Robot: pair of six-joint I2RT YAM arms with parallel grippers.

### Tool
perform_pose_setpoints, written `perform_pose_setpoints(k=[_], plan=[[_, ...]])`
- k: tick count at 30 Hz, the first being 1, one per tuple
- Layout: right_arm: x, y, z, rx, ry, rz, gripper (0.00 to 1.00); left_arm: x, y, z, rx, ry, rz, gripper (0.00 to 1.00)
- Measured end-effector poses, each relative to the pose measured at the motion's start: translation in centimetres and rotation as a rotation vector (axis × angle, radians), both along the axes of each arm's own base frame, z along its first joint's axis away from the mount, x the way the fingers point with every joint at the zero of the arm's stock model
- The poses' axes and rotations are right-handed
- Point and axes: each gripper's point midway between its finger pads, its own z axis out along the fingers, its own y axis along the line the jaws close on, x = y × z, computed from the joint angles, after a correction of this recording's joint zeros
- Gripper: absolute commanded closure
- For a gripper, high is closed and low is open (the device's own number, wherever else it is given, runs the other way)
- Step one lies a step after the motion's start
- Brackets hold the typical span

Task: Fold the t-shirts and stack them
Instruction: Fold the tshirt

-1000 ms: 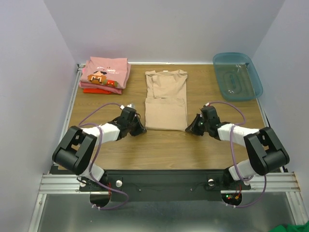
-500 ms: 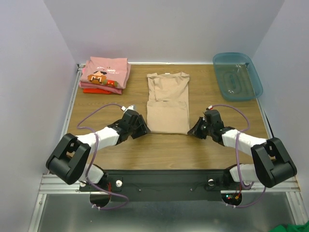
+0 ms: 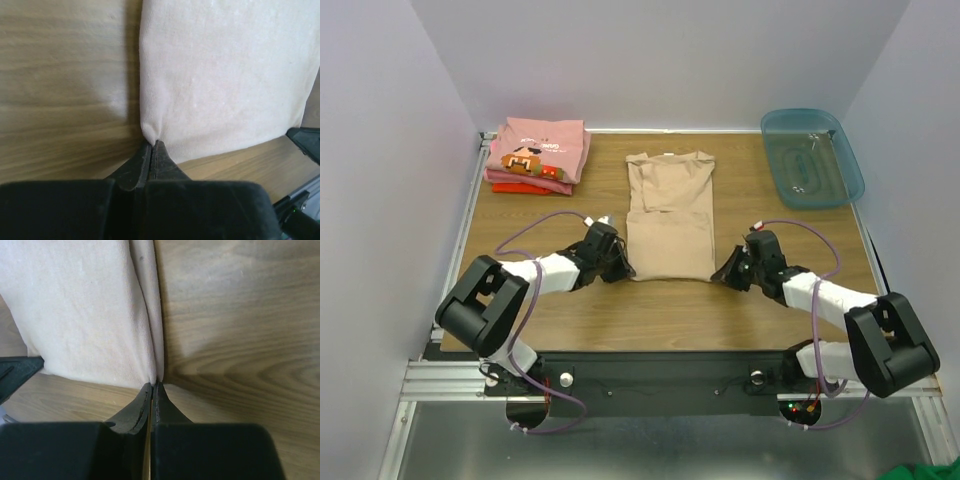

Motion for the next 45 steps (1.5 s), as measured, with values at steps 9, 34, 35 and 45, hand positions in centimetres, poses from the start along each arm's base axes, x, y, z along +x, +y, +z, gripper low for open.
perform_pose_setpoints(k=[9, 34, 35, 45], plan=[[-3.5, -1.2, 3.0, 0.009, -0.046, 0.027, 1.0, -8.1, -1.7, 3.1, -0.045, -0.02, -0.138, 1.0], [4.3, -2.2, 15.4, -0.122, -0.261, -0.079, 0.99, -0.1, -0.2, 13.6, -0.075, -0.208, 0.007, 1.0], [4.9, -2.2, 15.3, -0.135, -0.257, -0.082, 1.0, 0.5, 0.0, 13.6, -0.074, -0.207, 0.011, 1.0], [13.8, 0.0, 17.3, -0.213, -0.316, -0.072, 1.0, 6.9, 1.7, 15.3, -0.052, -0.267, 0.049, 1.0]])
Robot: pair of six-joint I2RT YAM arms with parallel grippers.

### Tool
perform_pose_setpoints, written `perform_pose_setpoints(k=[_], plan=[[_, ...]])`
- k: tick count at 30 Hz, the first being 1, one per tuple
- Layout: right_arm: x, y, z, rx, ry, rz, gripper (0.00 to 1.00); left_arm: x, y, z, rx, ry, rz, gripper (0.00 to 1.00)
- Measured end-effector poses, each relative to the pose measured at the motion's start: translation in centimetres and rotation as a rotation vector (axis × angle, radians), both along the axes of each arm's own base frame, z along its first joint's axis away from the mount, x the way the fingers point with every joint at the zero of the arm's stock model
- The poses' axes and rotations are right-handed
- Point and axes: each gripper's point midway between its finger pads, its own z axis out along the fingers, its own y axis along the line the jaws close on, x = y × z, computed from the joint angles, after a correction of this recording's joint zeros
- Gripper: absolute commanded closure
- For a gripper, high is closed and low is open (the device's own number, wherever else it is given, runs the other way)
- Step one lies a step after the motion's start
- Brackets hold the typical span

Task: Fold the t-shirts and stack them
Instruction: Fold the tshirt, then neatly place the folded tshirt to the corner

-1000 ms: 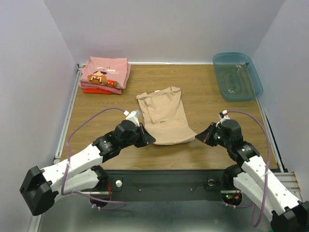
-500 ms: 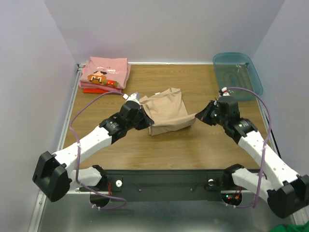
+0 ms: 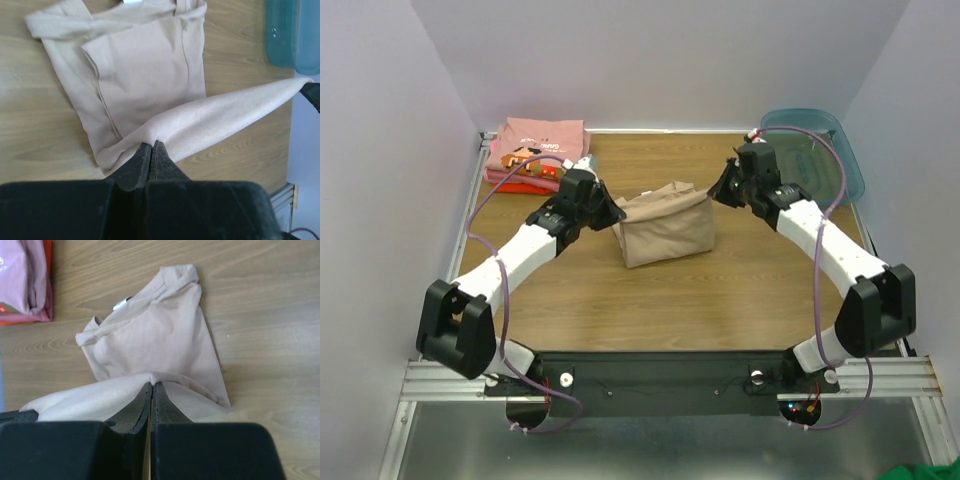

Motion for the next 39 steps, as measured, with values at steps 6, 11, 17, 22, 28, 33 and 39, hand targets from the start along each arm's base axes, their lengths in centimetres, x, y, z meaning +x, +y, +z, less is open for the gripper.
perform_pose_setpoints(k=[6, 11, 17, 22, 28, 33, 39], plan=[[4.6, 1.1, -1.1, -0.03, 0.008, 0.019, 1.0, 3.4, 1.0, -1.2, 0.034, 0.018, 0.024, 1.0], [7.9, 2.0, -3.3, -0.05, 0.037, 0.032, 1.0, 6.5, 1.9, -3.0, 0.068, 0.046, 0.049, 1.0], [13.1, 2.7, -6.9, -0.064, 0.063, 0.033, 0.99, 10.8, 2.0, -6.0, 0.106, 0.074, 0.078, 1.0], [15.5, 3.6, -11.3, -0.088, 0.105, 0.079, 0.34, 12.8, 3.2, -9.5, 0.135, 0.134, 0.133, 0.34], [15.7, 3.4, -12.8, -0.098, 0.128, 0.107, 0.0, 14.1, 4.3, -9.2, 0.159, 0.127, 0.163, 0.02], [13.3, 3.4, -10.5, -0.083, 0.108, 0.157, 0.0, 12.8, 4.4, -7.3, 0.136, 0.087, 0.143, 0.02], [6.4, 1.8, -4.8, -0.052, 0.043, 0.188, 0.0, 8.5, 3.5, -8.3, 0.126, 0.108, 0.077, 0.02]])
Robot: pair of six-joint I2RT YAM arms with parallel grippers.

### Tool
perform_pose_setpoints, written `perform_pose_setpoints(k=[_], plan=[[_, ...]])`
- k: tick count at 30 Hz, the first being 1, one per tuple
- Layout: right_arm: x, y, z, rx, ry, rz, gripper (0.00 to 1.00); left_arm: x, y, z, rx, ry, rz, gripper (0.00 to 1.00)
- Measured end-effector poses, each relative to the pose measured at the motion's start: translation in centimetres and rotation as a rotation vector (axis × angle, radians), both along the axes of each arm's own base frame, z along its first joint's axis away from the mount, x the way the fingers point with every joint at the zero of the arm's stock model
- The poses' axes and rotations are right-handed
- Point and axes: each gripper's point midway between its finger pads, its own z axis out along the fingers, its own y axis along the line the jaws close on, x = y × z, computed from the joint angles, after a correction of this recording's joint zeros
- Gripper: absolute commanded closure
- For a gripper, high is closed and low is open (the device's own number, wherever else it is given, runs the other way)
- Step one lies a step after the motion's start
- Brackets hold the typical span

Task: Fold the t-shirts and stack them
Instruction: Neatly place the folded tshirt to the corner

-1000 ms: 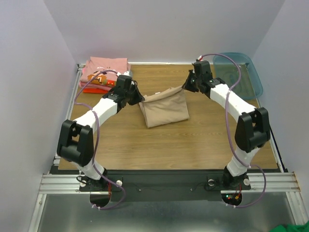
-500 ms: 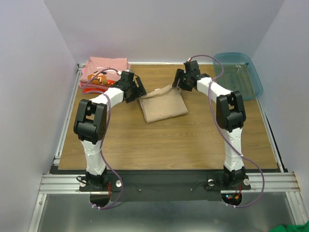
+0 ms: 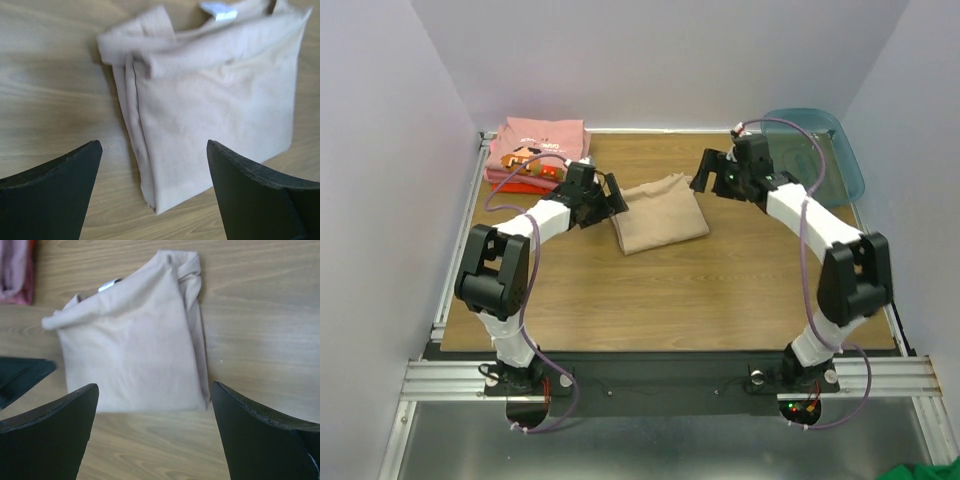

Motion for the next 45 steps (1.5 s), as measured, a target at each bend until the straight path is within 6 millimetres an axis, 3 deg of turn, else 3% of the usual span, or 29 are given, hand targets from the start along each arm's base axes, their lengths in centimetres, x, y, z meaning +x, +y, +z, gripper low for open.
perform_pose_setpoints(k=[3, 6, 8, 13, 16, 19, 20, 23, 27, 32, 40, 45], plan=[[-4.4, -0.9, 1.0, 0.031, -0.028, 0.019, 0.0, -1.6, -0.9, -2.2, 0.007, 0.052, -0.035, 0.02], [-10.0, -2.0, -0.1, 0.056, 0.0, 0.032, 0.0, -2.0, -1.3, -3.7, 0.02, 0.082, -0.046, 0.09], [-11.9, -2.4, -0.8, 0.067, 0.014, 0.032, 0.0, -2.1, -1.3, -4.8, 0.03, 0.103, -0.042, 0.19], [-16.4, -3.7, -2.0, 0.097, 0.014, 0.012, 0.0, -0.3, -1.6, -5.3, 0.058, 0.088, -0.022, 0.39], [-18.0, -4.2, -2.2, 0.114, -0.01, 0.004, 0.0, 0.5, -2.7, -5.6, 0.099, 0.082, -0.029, 0.5], [-19.4, -4.6, -3.0, 0.121, -0.013, -0.001, 0.0, 1.1, -3.7, -6.0, 0.152, 0.077, -0.031, 0.77], [-19.9, -4.8, -3.4, 0.122, -0.012, -0.005, 0.0, 1.3, -3.8, -6.2, 0.173, 0.081, -0.033, 1.0], [-20.6, -5.2, -3.8, 0.119, -0.019, -0.014, 0.0, 2.5, -4.3, -5.9, 0.216, 0.068, -0.024, 1.0], [-20.6, -5.7, -3.1, 0.117, -0.059, -0.034, 0.0, 4.2, -3.5, -5.4, 0.338, 0.041, -0.014, 1.0], [-20.2, -6.4, -3.1, 0.088, -0.078, -0.065, 0.0, 6.3, -1.0, -2.2, 0.543, -0.033, -0.013, 1.0], [-19.7, -7.3, -4.1, 0.04, -0.065, -0.108, 0.0, 11.0, 1.9, 8.4, 0.837, -0.254, -0.027, 1.0], [-20.0, -7.9, -6.0, 0.006, -0.018, -0.128, 0.0, 13.0, 3.5, 13.0, 0.952, -0.329, -0.022, 1.0]])
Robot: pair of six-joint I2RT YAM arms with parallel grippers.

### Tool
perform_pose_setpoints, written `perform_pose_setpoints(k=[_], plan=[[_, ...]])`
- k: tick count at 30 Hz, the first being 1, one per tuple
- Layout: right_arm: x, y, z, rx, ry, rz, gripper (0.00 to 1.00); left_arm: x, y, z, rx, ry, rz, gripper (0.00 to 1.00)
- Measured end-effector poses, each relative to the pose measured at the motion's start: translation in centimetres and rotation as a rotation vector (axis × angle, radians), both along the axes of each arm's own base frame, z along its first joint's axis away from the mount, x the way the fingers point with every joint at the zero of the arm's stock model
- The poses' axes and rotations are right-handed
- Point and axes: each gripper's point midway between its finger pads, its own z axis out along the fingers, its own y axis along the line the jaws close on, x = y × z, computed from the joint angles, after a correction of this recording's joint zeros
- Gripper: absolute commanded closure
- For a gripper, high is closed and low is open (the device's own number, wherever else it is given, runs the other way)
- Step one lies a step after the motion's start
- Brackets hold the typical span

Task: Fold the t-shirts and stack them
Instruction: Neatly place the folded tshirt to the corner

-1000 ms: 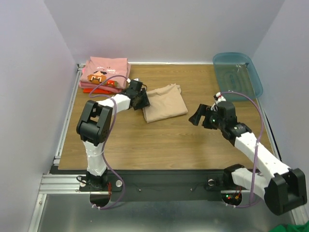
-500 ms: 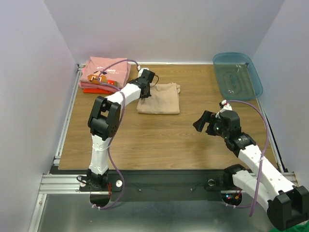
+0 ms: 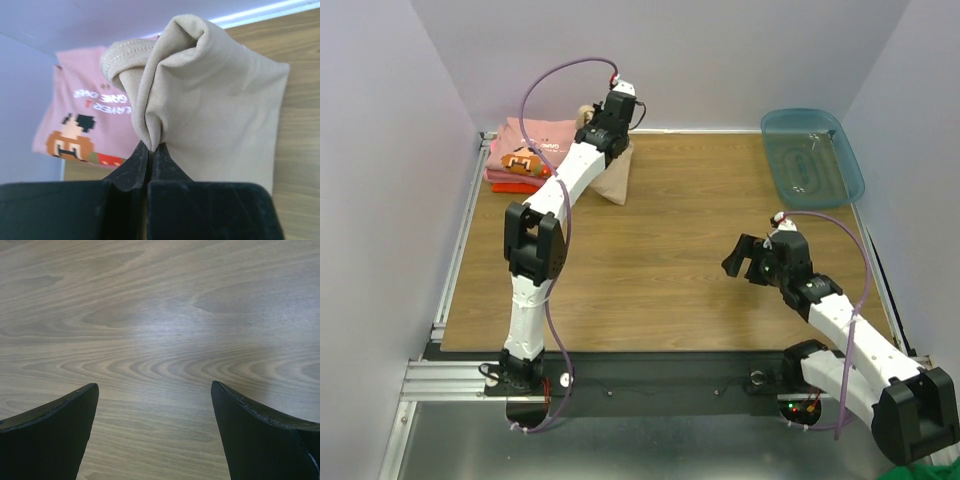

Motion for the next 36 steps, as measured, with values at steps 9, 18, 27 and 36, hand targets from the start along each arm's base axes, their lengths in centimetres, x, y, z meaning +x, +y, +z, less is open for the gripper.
perform_pose_setpoints(k=[9, 18, 27, 36], plan=[[0.1, -0.9, -2.0, -0.05, 0.057, -0.038, 0.0, 2.5, 5.0, 2.3, 0.183, -0.007, 0.016, 1.0], [0.2, -0.9, -3.3, -0.068, 0.098, -0.042, 0.0, 3.9, 6.8, 5.8, 0.249, -0.063, 0.014, 1.0], [0.4, -1.1, -3.8, -0.078, 0.112, -0.054, 0.0, 4.2, 7.9, 6.3, 0.268, -0.068, 0.023, 1.0], [0.4, -1.3, -4.0, -0.083, 0.116, -0.063, 0.0, 4.4, 12.4, 7.4, 0.222, -0.087, 0.061, 1.0]])
